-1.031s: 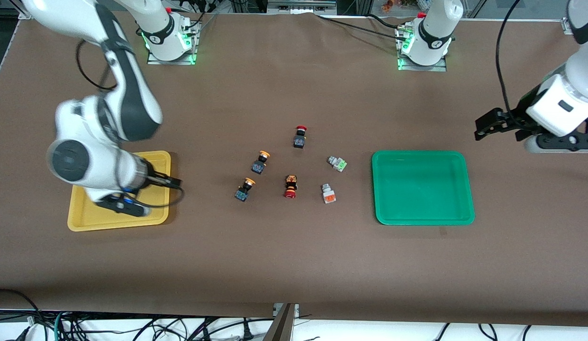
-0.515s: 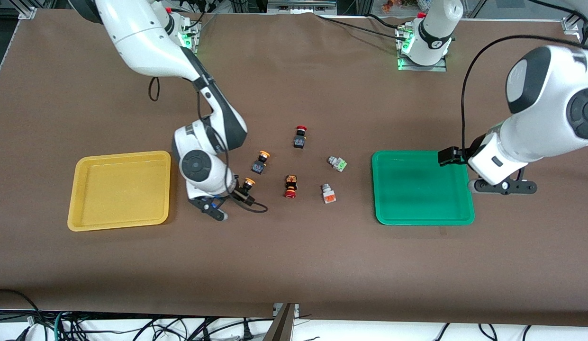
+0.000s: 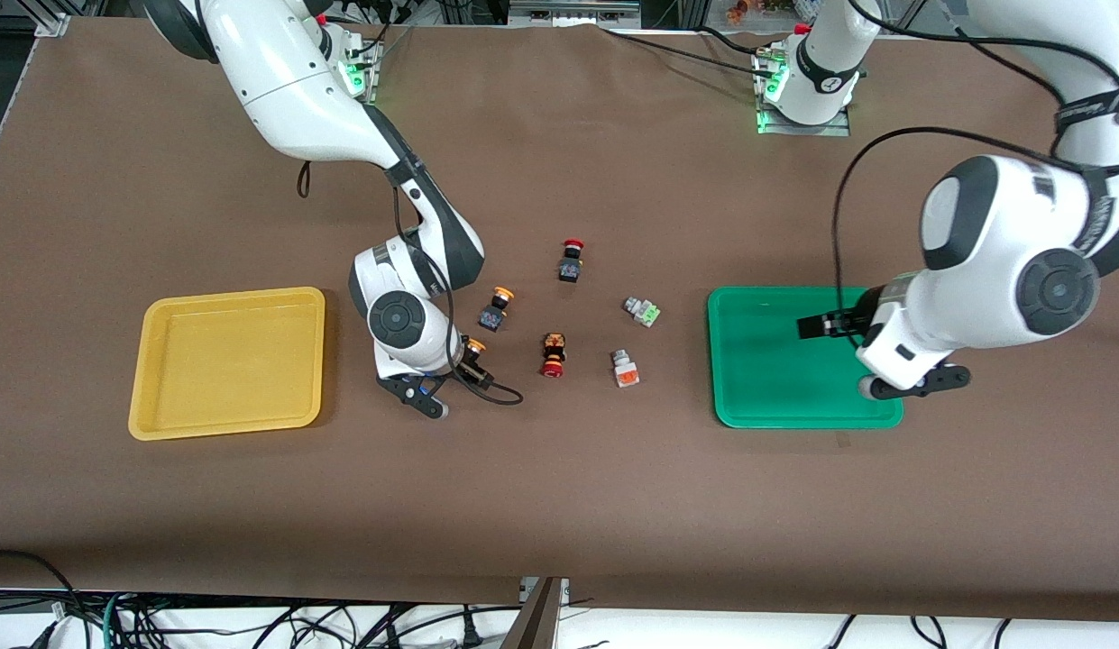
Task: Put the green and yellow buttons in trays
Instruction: 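Grasp a black button with the right gripper while the left gripper moves out, then place the black button in the yellow tray while the left gripper grasps the green button, then carry the green button to the green tray while the right gripper grasps another black button, then release the green button in the green tray with the left gripper, then place the black button in the yellow tray while the left gripper grasps the orange button, then carry the orange button to the green tray while the right gripper withdraws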
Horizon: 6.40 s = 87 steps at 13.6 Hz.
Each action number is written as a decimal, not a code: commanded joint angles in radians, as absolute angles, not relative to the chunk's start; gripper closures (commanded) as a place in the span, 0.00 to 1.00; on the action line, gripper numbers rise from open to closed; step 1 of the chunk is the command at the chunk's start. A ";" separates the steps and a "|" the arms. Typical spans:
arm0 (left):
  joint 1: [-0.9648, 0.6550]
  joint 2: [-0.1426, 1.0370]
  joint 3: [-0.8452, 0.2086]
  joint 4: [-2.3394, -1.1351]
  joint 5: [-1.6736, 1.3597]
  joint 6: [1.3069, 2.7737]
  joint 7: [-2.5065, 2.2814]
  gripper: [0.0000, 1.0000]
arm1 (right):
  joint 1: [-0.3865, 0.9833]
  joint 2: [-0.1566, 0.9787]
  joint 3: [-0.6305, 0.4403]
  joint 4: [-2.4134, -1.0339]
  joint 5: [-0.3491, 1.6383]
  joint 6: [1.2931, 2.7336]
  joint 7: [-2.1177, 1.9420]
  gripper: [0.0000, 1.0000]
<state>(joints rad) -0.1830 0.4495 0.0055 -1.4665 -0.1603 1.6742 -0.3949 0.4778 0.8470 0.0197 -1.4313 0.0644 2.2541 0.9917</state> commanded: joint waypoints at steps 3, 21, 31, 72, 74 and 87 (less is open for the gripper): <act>-0.296 0.540 0.008 -1.606 -0.205 1.889 -0.690 0.00 | 0.447 0.819 0.002 -1.410 0.063 2.214 0.846 1.00; -0.535 0.692 0.000 -1.698 -0.275 2.178 -1.031 1.00 | 0.075 0.643 -0.223 -1.614 0.147 1.999 -0.255 0.00; -0.299 0.620 0.046 -1.494 -0.174 1.793 -0.613 1.00 | 0.604 0.652 -0.193 -1.577 0.281 2.086 0.664 0.00; -0.532 0.963 0.009 -1.253 -0.103 2.209 -0.775 1.00 | 0.357 0.464 -0.451 -1.258 0.209 1.427 -0.045 0.00; -0.490 0.924 0.011 -1.252 -0.063 2.140 -0.740 1.00 | 0.318 0.363 -0.356 -1.301 0.128 1.402 0.036 0.00; -0.249 0.670 0.006 -1.672 -0.074 2.218 -0.256 0.00 | 0.055 0.074 -0.072 -1.442 0.011 1.402 0.022 0.00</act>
<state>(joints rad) -0.2536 0.7133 0.0136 -1.6515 -0.0813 2.2195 -0.2682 0.0760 0.0753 -0.0846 -1.4262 0.0271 1.3898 0.0287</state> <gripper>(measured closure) 0.626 0.000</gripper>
